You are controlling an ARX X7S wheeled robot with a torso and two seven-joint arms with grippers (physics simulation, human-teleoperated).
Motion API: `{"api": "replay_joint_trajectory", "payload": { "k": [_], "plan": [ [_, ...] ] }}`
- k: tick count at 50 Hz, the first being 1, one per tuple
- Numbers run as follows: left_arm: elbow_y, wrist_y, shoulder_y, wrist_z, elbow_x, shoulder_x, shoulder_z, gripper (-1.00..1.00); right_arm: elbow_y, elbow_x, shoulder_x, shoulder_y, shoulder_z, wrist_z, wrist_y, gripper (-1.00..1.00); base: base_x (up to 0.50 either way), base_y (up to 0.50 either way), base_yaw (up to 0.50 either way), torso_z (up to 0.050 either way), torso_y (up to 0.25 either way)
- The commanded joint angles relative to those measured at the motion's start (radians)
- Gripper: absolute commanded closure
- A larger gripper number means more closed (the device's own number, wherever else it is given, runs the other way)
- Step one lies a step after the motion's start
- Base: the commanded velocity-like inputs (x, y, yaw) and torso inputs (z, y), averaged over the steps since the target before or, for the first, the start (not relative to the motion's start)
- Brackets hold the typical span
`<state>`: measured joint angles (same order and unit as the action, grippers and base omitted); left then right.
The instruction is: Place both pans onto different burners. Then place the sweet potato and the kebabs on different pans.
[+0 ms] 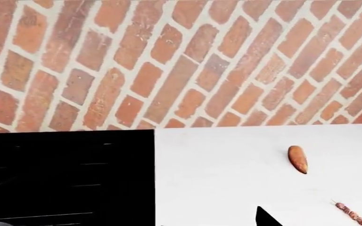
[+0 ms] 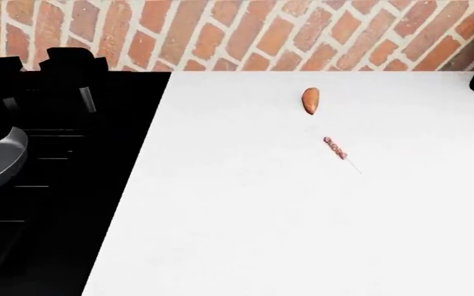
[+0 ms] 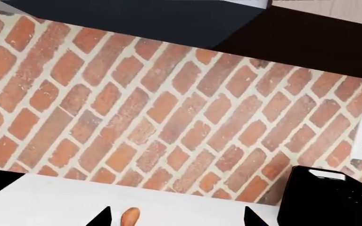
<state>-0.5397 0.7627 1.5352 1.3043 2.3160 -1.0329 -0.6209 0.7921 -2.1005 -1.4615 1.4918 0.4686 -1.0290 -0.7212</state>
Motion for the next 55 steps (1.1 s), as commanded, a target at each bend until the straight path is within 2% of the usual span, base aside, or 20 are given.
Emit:
{"api": "replay_joint_trajectory", "payload": {
  "k": [1,6,18,25,33,50,55],
  "plan": [
    [-0.002,-0.005,-0.003,-0.005,-0.003,-0.005,-0.001,-1.0,0.002,0.003,0.004,-0.007,-0.001,-0.006,-0.006,-1.0,0.0,-0.5,0.0,0.0,0.0],
    [-0.005,-0.008,-0.003,-0.004,-0.002,-0.007,-0.002,-1.0,0.007,0.01,0.002,-0.018,-0.001,-0.001,0.002,-1.0,0.0,-0.5,0.0,0.0,0.0],
    [-0.004,-0.012,-0.005,-0.012,-0.005,-0.012,-0.002,-1.0,0.007,0.011,-0.006,-0.03,-0.005,-0.013,0.013,-1.0,0.0,0.0,0.0,0.0,0.0],
    [-0.005,-0.015,-0.003,-0.012,-0.001,-0.017,-0.001,-1.0,0.009,0.017,-0.014,-0.047,-0.004,-0.01,0.03,-1.0,0.0,-0.47,0.0,0.0,0.0],
    [-0.007,-0.017,-0.001,-0.011,0.001,-0.02,-0.003,-1.0,-0.01,0.003,0.042,-0.009,0.007,-0.063,-0.054,-1.0,0.02,0.0,0.0,0.0,0.0],
    [0.005,-0.014,0.027,0.003,0.009,-0.025,-0.005,-1.0,-0.033,-0.032,0.098,0.037,0.016,-0.106,-0.107,-1.0,0.48,0.0,0.0,0.0,0.001],
    [0.007,-0.011,0.037,0.007,0.013,-0.021,-0.009,-1.0,-0.081,-0.092,0.181,0.103,0.063,-0.185,-0.159,-1.0,0.15,0.0,0.0,0.0,0.002]
  ]
}}
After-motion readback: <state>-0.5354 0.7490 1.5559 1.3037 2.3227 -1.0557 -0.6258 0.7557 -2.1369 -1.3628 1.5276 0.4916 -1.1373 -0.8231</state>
